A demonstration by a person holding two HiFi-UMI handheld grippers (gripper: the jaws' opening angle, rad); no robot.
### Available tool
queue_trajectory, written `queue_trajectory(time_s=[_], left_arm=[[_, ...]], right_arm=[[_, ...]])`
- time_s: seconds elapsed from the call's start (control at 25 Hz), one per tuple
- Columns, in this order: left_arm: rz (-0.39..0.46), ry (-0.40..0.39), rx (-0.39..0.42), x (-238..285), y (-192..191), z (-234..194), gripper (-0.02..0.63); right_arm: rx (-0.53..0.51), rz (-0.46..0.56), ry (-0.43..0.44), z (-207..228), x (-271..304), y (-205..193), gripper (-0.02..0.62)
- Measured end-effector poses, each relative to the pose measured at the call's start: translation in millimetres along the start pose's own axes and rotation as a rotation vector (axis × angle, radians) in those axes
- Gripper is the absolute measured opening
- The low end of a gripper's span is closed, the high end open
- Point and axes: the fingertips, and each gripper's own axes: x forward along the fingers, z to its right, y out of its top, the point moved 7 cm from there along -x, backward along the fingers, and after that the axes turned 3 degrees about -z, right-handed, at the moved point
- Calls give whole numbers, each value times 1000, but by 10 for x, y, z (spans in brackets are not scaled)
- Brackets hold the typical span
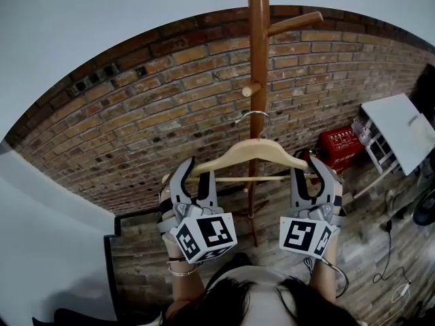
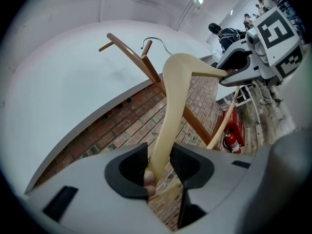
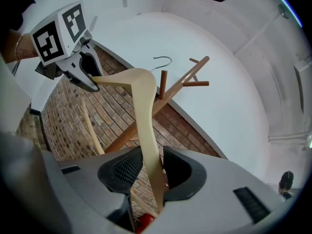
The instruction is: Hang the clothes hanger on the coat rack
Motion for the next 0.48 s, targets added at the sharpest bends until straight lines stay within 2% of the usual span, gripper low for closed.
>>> queue_trajectory(time_s=[0.48], left_arm=[[14, 1, 8, 206, 69, -149, 143]], right_arm=[[8, 1, -11, 82, 204, 102, 143]])
